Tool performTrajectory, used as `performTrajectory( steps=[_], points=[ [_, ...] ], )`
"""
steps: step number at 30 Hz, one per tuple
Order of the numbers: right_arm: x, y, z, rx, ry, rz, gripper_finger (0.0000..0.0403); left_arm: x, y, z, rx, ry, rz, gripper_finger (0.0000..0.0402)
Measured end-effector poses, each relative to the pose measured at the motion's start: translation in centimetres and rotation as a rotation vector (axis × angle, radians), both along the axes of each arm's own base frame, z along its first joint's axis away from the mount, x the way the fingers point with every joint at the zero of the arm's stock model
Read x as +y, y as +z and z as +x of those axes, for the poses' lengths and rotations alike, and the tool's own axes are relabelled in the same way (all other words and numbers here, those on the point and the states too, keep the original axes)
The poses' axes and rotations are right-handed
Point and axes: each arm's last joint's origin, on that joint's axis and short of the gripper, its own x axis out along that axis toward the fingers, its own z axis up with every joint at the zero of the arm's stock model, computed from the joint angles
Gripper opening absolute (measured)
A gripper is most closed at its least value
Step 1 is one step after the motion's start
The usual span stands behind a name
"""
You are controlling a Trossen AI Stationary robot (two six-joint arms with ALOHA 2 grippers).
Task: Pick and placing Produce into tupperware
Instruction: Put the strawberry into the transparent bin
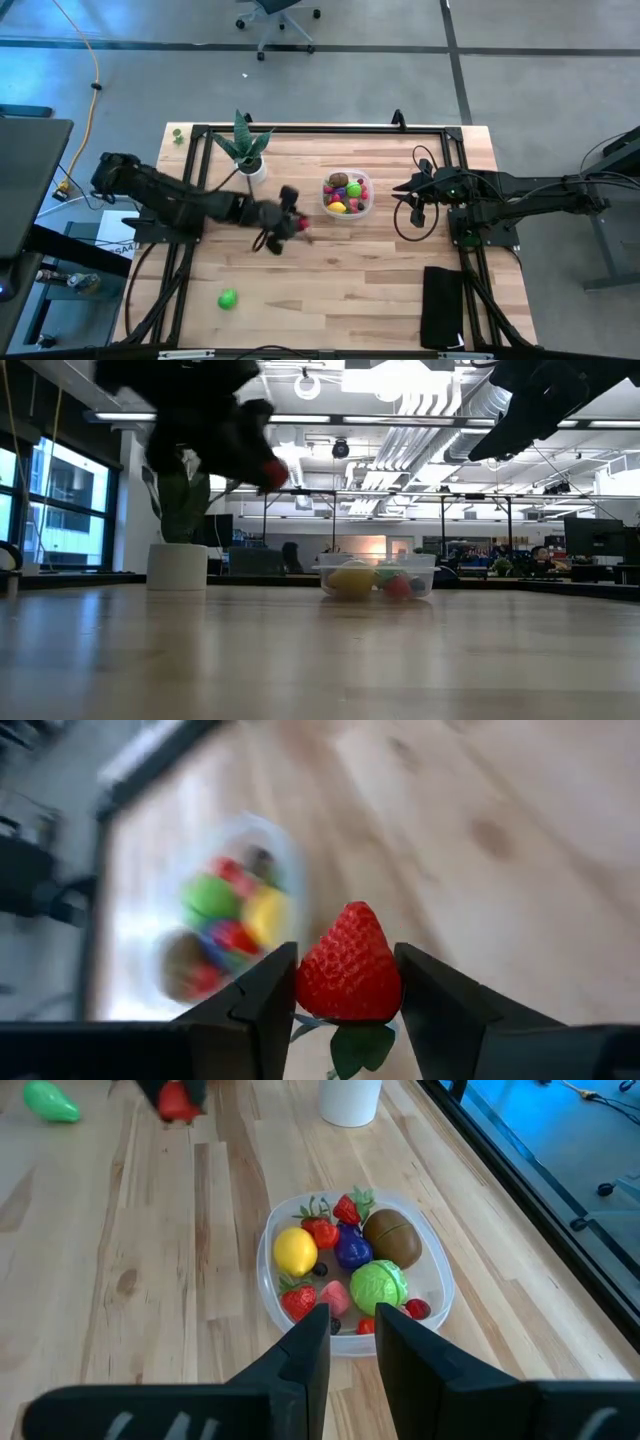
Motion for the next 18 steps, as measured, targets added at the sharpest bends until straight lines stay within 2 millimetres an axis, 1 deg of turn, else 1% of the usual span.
performTrajectory(
  steps=[3,5,10,13,16,18],
  points=[
    [0.0,0.0,0.0,0.0,0.0,0.0,0.0073,2.6,1.5,1.8,-0.024,-0.017,0.034,0.0154],
    [0.0,0.0,0.0,0.002,0.0,0.0,0.0073,4.3,2.5,3.4,-0.049,-0.032,0.042,0.0154],
    [0.0,0.0,0.0,-0.001,0.0,0.0,0.0073,8.7,3.4,7.2,-0.048,-0.067,0.015,0.0154],
    [0.0,0.0,0.0,-0.001,0.0,0.0,0.0073,11.0,2.6,9.0,-0.01,-0.083,-0.049,0.0154],
    [0.0,0.0,0.0,0.0,0.0,0.0,0.0073,12.5,1.0,10.8,0.018,-0.125,-0.104,0.0154],
    [0.0,0.0,0.0,0.0,0.0,0.0,0.0073,13.2,0.2,11.7,0.028,-0.149,-0.141,0.0154]
  ],
)
